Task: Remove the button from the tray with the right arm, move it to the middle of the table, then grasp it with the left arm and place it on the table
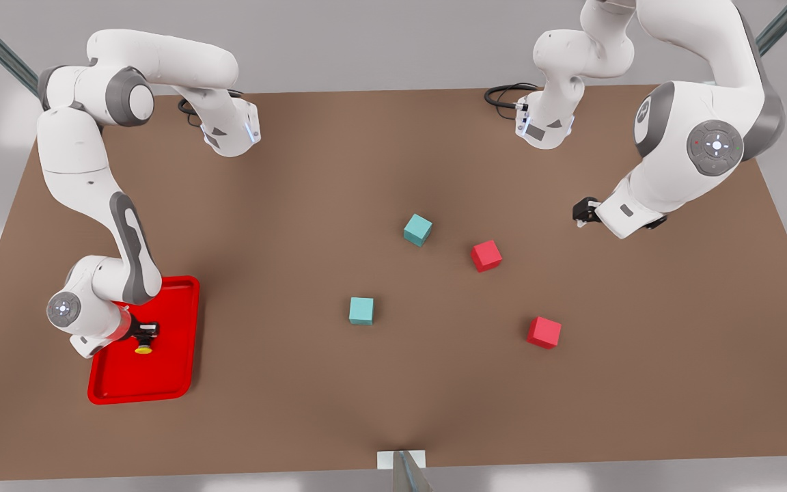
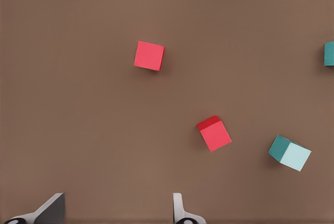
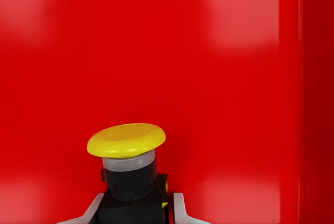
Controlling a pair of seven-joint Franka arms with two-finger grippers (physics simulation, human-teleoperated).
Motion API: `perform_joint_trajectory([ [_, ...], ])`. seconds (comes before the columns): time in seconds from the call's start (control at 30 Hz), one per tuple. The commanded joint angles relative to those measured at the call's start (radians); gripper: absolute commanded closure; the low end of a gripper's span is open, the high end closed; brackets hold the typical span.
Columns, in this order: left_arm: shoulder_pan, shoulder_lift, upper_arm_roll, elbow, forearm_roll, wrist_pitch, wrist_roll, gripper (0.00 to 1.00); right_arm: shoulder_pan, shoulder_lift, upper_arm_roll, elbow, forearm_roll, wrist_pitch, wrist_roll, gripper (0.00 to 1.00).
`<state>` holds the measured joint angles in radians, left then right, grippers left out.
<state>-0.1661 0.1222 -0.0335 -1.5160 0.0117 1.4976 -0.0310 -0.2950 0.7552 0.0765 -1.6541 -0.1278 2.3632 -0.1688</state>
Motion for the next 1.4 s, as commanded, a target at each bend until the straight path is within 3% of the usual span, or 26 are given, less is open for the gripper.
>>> perform_joint_trajectory([
  [0.0,0.000,-0.001,0.000,0.000,0.001,0.000,-0.001,0.00,-0.001,0.001,0.000,0.000,0.002,0.001,-0.005,0.43],
  [0.43,0.000,0.004,0.000,0.000,-0.001,0.003,-0.001,0.00,0.007,-0.005,0.017,0.004,0.008,-0.016,-0.017,0.54],
  [0.57,0.000,0.005,0.000,0.000,0.001,0.001,-0.001,0.00,0.023,-0.027,0.138,0.134,0.011,-0.281,0.020,0.55],
  [0.63,0.000,0.005,0.000,0.000,0.001,0.001,-0.001,0.00,0.146,-0.027,0.140,0.253,0.011,-0.450,0.181,0.55],
  [0.73,0.000,0.007,0.000,0.000,-0.001,0.001,-0.001,0.00,0.389,-0.027,0.183,0.346,0.014,-0.539,0.586,0.55],
  [0.77,0.000,0.007,0.000,0.000,-0.001,0.001,-0.001,0.00,0.425,-0.027,0.229,0.346,0.011,-0.539,0.712,0.55],
  [0.87,0.000,0.013,0.000,0.000,-0.001,0.001,-0.001,0.00,0.589,-0.023,0.243,0.389,0.068,-0.516,0.985,0.55],
  [1.1,0.000,0.013,0.000,0.000,-0.001,0.001,-0.001,0.00,0.807,-0.022,0.249,0.430,0.080,-0.447,1.103,0.55],
  [1.17,0.000,0.013,0.000,0.000,-0.001,0.001,-0.001,0.00,0.847,0.006,0.246,0.435,0.080,-0.354,1.164,0.55],
  [1.37,0.000,0.019,0.001,0.000,-0.001,0.001,-0.001,0.00,0.875,0.127,0.238,0.427,0.076,-0.159,1.258,0.55],
])
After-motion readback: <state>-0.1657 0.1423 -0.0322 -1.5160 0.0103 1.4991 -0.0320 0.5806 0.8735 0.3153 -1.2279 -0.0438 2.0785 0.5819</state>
